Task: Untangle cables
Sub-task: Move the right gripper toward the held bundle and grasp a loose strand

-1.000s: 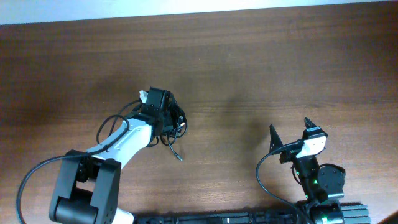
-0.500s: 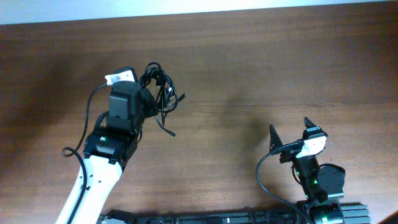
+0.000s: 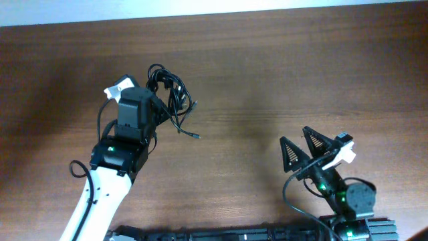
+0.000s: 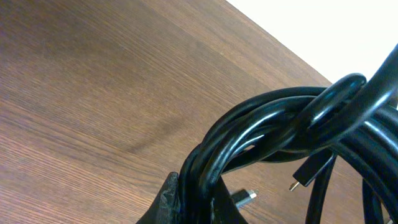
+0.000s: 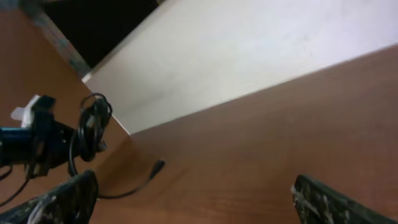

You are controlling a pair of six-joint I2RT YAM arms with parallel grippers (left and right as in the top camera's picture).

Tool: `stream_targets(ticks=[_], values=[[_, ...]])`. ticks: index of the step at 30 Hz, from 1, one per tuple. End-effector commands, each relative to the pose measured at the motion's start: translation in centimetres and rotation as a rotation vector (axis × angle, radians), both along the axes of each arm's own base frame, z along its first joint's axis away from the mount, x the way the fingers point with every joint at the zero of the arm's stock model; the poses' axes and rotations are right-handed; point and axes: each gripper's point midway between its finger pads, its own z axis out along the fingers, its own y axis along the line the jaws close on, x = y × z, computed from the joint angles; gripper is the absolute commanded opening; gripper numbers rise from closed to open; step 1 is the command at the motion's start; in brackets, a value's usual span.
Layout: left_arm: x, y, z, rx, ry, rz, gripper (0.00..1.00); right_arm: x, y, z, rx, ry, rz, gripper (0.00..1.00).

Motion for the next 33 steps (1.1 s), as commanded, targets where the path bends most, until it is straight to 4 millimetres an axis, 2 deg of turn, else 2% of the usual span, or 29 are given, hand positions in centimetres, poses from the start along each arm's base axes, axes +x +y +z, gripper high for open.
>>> stream_targets(ticks=[1, 5, 8, 10, 12, 14, 18, 20, 21, 23, 27, 31, 33], values=[[0.0, -1.0, 0.7, -0.066, -0.009, -0.03, 0.0, 0.9, 0.7, 1.7, -0.058, 0.074, 0.043, 0.98], [-0.7, -1.9, 0.0, -0.094, 0.036, -0.075, 0.0, 3.6, 1.9, 2.6, -0.207, 0.261, 0.142, 0.98], [-1.4, -2.6, -0.6, -0.128, 0.079, -0.114, 0.0, 5.1, 5.6, 6.3, -0.148, 0.294, 0.403, 0.98], [-1.8, -2.4, -1.0, -0.169, 0.113, -0.127, 0.0, 5.7, 7.4, 7.4, -0.097, 0.312, 0.558, 0.99], [-2.1, -1.9, -1.3, -0.207, 0.145, -0.119, 0.0, 6.2, 8.7, 6.9, -0.061, 0.319, 0.672, 0.99], [-2.4, -1.5, -1.5, -0.23, 0.162, -0.142, 0.0, 5.8, 11.1, 5.5, -0.021, 0.344, 0.834, 0.99], [-2.8, -2.4, -1.5, -0.105, 0.136, -0.32, 0.0, 4.6, 15.1, 2.1, 0.022, 0.484, 0.972, 0.99], [-2.8, -2.7, -1.5, -0.071, 0.126, -0.361, 0.0, 4.4, 16.9, 1.8, 0.023, 0.478, 1.017, 0.99], [-2.8, -2.8, -1.5, -0.063, 0.124, -0.369, 0.0, 4.3, 17.7, 2.0, 0.023, 0.466, 1.033, 0.97], [-2.9, -2.8, -1.5, -0.05, 0.121, -0.383, 0.0, 4.5, 19.2, 2.2, 0.001, 0.429, 1.021, 0.8], [-2.9, -2.8, -1.5, -0.051, 0.124, -0.383, 0.0, 5.5, 21.7, 1.8, -0.028, 0.433, 0.886, 0.79], [-3.1, -2.8, -1.7, -0.051, 0.133, -0.382, 0.0, 6.5, 23.1, 0.8, -0.089, 0.419, 0.744, 0.79], [-3.2, -2.8, -1.8, -0.051, 0.141, -0.382, 0.0, 6.4, 23.9, 1.0, -0.102, 0.392, 0.721, 0.79]])
